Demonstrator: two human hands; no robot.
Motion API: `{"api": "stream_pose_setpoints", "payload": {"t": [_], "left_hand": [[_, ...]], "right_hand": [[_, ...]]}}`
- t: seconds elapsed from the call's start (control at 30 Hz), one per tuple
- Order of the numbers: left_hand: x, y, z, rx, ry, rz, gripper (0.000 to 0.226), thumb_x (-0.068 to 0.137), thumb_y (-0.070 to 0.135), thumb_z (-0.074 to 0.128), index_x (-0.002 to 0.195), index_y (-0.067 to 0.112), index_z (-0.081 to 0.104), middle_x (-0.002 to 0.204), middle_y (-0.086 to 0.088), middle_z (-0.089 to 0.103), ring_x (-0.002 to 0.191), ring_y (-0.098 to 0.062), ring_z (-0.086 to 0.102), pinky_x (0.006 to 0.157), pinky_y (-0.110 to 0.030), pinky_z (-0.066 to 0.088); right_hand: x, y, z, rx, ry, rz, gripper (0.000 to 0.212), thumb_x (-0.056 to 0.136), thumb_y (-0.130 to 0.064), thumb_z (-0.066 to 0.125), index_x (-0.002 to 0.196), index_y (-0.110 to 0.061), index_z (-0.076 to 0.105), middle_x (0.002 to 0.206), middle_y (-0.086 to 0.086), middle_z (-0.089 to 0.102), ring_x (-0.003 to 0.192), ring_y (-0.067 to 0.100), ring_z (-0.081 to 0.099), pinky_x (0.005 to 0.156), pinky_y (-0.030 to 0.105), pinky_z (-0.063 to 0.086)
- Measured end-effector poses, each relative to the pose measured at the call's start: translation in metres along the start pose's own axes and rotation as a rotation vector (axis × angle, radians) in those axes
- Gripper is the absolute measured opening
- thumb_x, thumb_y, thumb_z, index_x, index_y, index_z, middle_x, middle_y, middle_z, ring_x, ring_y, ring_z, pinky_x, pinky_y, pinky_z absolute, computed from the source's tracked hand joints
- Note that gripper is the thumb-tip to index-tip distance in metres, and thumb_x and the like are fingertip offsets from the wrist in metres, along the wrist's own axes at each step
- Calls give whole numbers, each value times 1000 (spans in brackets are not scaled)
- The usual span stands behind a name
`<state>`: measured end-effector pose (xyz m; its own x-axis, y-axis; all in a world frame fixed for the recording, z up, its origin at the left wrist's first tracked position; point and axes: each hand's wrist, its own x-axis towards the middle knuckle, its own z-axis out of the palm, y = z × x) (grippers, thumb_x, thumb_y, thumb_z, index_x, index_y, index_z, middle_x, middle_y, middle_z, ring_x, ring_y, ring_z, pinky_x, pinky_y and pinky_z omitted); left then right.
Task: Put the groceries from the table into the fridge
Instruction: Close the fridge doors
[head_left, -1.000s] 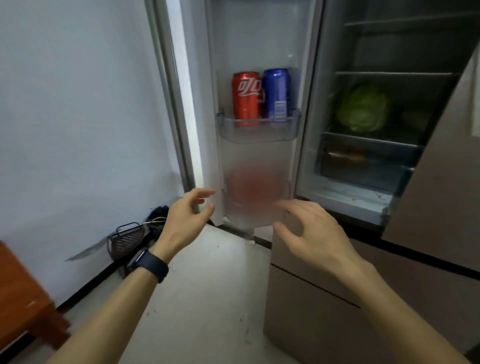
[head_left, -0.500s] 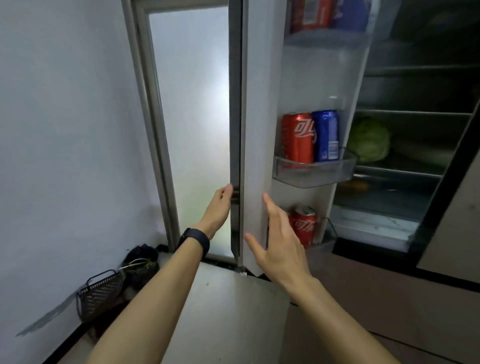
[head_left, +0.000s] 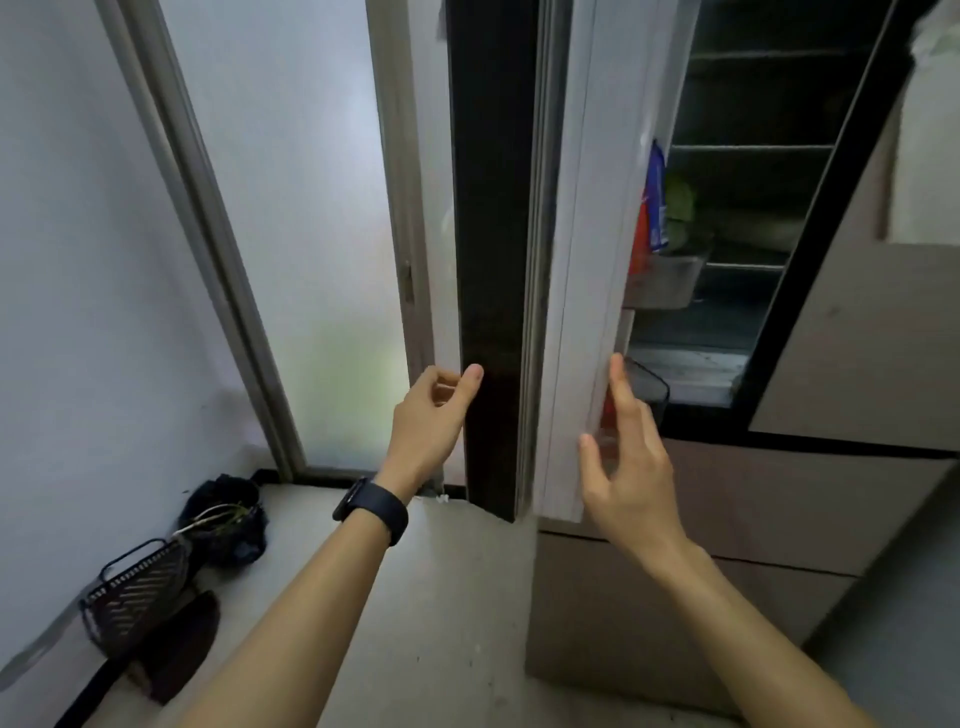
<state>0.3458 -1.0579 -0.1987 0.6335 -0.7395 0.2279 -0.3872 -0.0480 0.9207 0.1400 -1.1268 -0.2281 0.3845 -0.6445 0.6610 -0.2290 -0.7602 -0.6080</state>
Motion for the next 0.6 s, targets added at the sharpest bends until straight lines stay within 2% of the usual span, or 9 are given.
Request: {"api": "stream_pose_setpoints", "payload": {"t": [0.07,0.17,0.23,0.3,0.33,0.4,0.47,0.53,0.6], "left_hand": [[-17,4,16,31,2,44,34,91,59,58,93,25,63,93,10,70,88,-4,64,73,-17,47],[-39,10,44,87,-7,157,31,90,56,62,99,27,66,95,13,71,89,-3,67,77,-20,54],[-46,16,64,140,-43,231,30,90,57,61,102,30,66,97,15,70,84,-2,68,75,-20,56],[-45,30,83,225,-37,340,29,90,61,59,98,33,62,93,17,66,78,0,65,68,-17,55],[-44,39,92,269,6,410,30,89,62,59,96,32,59,91,18,62,77,-1,61,65,-17,52],[-37,62,109,271,123,555,38,88,61,60,100,25,54,98,11,54,82,-4,52,66,-18,45],[-26,90,129,255,247,737,51,86,55,63,113,13,54,116,-2,50,101,-12,49,81,-21,44],[-10,121,152,301,308,929,66,85,51,66,129,5,48,137,-14,43,124,-22,44,101,-28,38],[8,151,176,389,330,1063,80,86,54,65,143,7,33,152,-17,31,140,-29,35,112,-40,32]], "right_hand": [[-7,13,-19,10,66,33,87,96,-4,59,157,-44,10,134,-11,40,111,-12,48,87,3,44],[-12,34,-46,-30,194,113,78,95,-1,60,157,-34,25,129,-7,41,106,-11,48,86,1,41],[-12,49,-63,-77,284,158,72,94,-4,63,155,-28,34,128,-2,42,106,-8,46,93,7,42],[-8,61,-80,-90,307,211,70,93,-13,67,154,-27,35,130,-3,40,114,4,47,102,27,47],[-5,66,-88,-78,283,248,72,93,-22,68,154,-29,32,134,-4,38,121,10,47,104,37,48],[2,72,-104,-48,185,325,83,90,-47,67,157,-32,21,148,-6,29,135,17,39,110,46,44],[10,78,-119,-3,52,395,101,80,-69,62,159,-35,8,160,-12,12,147,20,23,118,49,32],[20,87,-132,8,-72,447,121,70,-78,64,158,-35,-7,165,-14,-8,153,22,8,120,51,22],[31,101,-140,-24,-156,485,135,62,-83,67,156,-35,-19,165,-11,-20,154,24,-1,121,53,16]]}}
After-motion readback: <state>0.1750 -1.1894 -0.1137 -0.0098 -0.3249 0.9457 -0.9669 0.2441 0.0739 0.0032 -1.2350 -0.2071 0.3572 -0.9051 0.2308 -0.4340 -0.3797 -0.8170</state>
